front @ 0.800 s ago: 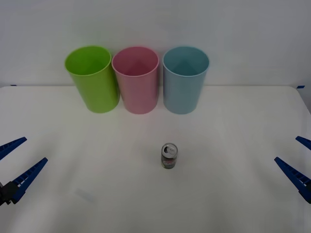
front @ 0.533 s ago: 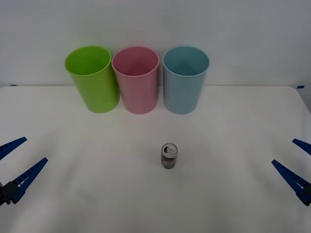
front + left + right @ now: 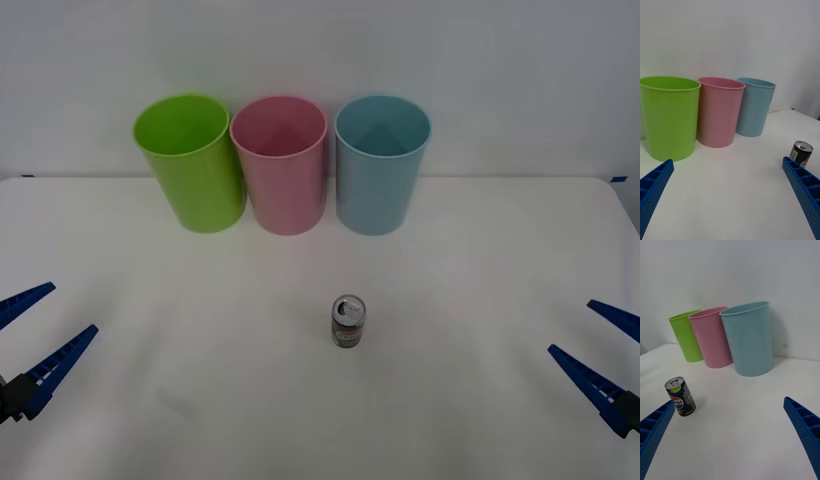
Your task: Grasp the object on the table and drop it into the matching bin: aluminum can to the light blue bin, PET bottle to the pink bin.
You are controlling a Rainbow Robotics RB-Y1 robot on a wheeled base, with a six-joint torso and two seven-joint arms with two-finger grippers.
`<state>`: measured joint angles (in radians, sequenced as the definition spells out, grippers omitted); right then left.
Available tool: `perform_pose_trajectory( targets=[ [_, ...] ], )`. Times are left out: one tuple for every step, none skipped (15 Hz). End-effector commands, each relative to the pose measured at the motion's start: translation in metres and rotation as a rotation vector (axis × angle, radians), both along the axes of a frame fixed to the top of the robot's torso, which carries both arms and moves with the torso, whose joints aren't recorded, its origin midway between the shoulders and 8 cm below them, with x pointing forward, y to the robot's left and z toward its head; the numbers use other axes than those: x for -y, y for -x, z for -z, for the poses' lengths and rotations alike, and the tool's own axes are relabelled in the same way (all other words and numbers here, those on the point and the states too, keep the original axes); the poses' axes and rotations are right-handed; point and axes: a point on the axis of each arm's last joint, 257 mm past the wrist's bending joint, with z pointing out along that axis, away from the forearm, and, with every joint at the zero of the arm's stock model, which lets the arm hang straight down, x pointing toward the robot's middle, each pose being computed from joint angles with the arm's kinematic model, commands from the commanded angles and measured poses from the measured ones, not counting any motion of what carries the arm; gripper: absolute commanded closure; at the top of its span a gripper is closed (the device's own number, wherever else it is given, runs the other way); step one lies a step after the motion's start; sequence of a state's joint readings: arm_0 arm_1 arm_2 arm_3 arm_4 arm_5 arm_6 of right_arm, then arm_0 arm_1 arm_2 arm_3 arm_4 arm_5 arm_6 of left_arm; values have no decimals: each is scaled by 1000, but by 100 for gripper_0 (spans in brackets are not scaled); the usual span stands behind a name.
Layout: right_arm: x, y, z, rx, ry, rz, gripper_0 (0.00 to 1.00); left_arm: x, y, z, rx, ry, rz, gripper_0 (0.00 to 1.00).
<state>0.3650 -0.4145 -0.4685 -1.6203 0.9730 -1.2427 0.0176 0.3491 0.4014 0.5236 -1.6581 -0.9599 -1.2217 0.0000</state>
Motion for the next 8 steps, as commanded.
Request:
perform_pose_trajectory(
  targets=[
    [-14,2,14,-21,17,-30,0,0,0,0,0,0,0,0],
    [-21,2,18,-24,20,-46,0,0,0,0,0,0,0,0],
    [-28,1,23,-25,30,-58,0,0,0,0,0,0,0,0],
    [-36,1,26,-25,35,-71,0,0,0,0,0,0,0,0],
    [-46,-1,31,-26,39,-86,0,0,0,0,0,0,0,0],
    [-53,-2,34,-15,52,-96,0,0,0,0,0,0,0,0],
    [-60,-6,37,12,82,-95,0,0,0,0,0,0,0,0],
    [-66,-11,40,31,104,-92,0,0,0,0,0,0,0,0]
  ],
)
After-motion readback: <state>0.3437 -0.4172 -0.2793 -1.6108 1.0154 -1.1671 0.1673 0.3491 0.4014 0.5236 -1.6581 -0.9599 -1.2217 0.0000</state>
